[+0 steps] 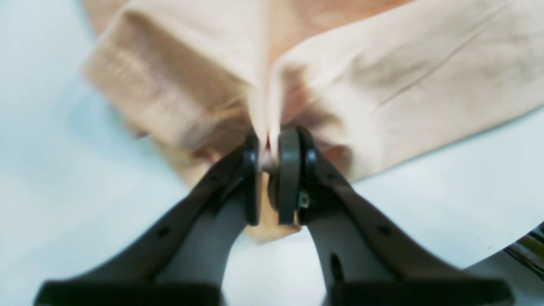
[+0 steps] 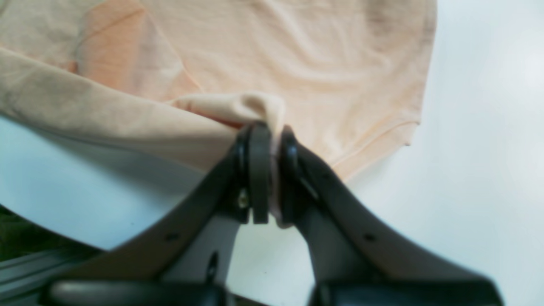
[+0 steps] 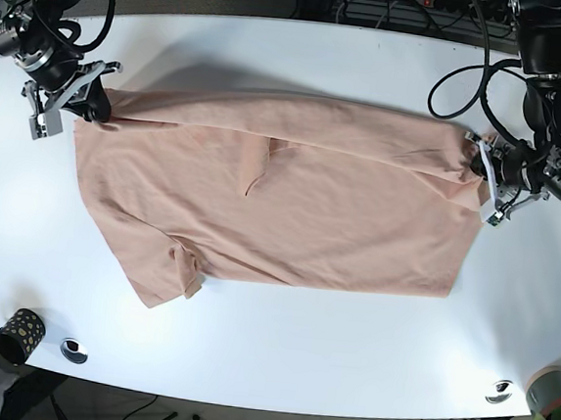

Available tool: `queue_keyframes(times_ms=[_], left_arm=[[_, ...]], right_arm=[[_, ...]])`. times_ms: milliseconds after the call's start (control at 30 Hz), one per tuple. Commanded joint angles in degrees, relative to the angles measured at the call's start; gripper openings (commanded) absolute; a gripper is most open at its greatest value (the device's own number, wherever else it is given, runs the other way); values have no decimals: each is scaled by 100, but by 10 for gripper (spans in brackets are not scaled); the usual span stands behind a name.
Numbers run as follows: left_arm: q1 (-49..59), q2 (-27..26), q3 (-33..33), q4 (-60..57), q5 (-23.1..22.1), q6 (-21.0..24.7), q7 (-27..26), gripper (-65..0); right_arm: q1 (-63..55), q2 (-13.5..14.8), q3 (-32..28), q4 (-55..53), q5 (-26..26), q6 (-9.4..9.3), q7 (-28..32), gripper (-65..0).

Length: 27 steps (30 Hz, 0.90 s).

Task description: Fold the T-shirt properly

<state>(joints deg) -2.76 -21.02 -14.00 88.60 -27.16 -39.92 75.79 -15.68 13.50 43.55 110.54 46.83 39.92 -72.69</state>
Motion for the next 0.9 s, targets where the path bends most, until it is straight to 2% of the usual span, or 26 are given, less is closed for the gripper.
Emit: queue_keyframes(times_ms=[0, 133, 367, 467, 633, 767, 867], left_arm=[[-27, -118, -37, 674, -119, -8, -67, -607], [228, -276, -134, 1518, -111, -8, 56, -608], [536, -479, -565, 2248, -128, -8, 421, -608], [738, -575, -758, 2362, -137, -8, 421, -608], [1125, -909, -996, 2424, -146, -8, 421, -608], [1485, -1059, -1154, 2424, -128, -8, 421, -608], [1758, -1129, -1163, 2397, -119, -8, 421, -608]], right_arm=[[25, 96, 36, 98, 130, 8, 99, -650], [25, 96, 45, 98, 130, 8, 99, -650], [17, 114, 71, 106, 139, 8, 99, -650], [-19, 114, 80, 115, 157, 8, 99, -650], [-194, 105, 89, 115, 482, 8, 99, -650], [-344, 96, 370, 98, 728, 8, 91, -650], [-599, 96, 370, 89, 825, 8, 91, -650]])
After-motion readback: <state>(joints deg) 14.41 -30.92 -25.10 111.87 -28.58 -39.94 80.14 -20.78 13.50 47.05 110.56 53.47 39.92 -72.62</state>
